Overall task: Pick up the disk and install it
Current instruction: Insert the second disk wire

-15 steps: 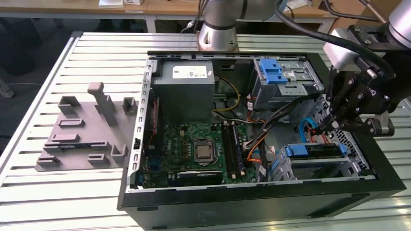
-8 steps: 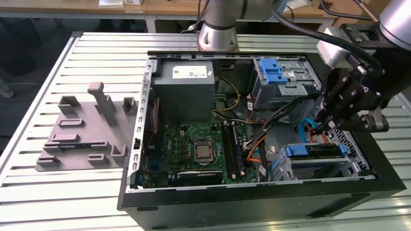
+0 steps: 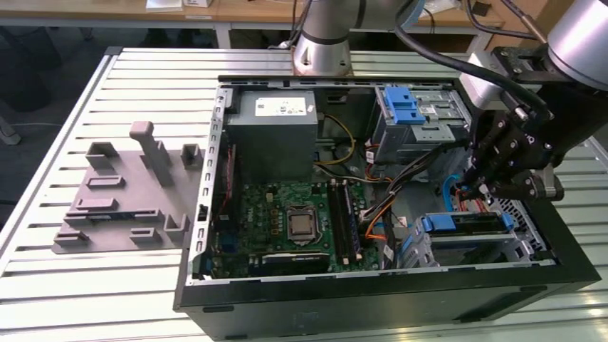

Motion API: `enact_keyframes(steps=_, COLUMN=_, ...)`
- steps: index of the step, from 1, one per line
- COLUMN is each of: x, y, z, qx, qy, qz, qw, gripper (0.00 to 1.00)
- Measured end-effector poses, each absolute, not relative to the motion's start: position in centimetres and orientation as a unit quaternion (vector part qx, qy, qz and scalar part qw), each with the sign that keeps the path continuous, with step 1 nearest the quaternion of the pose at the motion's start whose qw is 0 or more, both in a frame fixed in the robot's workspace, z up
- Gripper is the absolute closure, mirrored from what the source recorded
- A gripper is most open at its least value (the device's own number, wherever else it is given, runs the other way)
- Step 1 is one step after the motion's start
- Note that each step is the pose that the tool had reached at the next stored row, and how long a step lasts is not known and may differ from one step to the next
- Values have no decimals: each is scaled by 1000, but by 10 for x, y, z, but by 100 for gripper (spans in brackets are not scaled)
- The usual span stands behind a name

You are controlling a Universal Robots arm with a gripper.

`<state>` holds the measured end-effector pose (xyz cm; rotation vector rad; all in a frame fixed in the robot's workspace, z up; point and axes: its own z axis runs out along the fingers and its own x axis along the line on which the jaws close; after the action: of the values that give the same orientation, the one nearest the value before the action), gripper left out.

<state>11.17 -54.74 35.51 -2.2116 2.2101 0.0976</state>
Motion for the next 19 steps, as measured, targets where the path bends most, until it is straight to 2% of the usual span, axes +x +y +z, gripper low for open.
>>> enact_keyframes(steps=2, x=112, y=-547, z=355, qx=-707, qy=707, qz=29, qw=5, gripper=75)
enact_keyframes(steps=3, x=112, y=-547, z=355, qx=-707, qy=707, qz=29, qw=5, gripper=76)
enact_keyframes(steps=4, x=112, y=-548, z=355, qx=-707, qy=707, qz=29, qw=5, gripper=83)
enact_keyframes(steps=6, x=112, y=-547, z=355, qx=-707, qy=707, qz=29, qw=5, gripper=84)
enact_keyframes(steps=19, x=112, y=-556, z=347, qx=-707, qy=707, qz=29, qw=5, gripper=84)
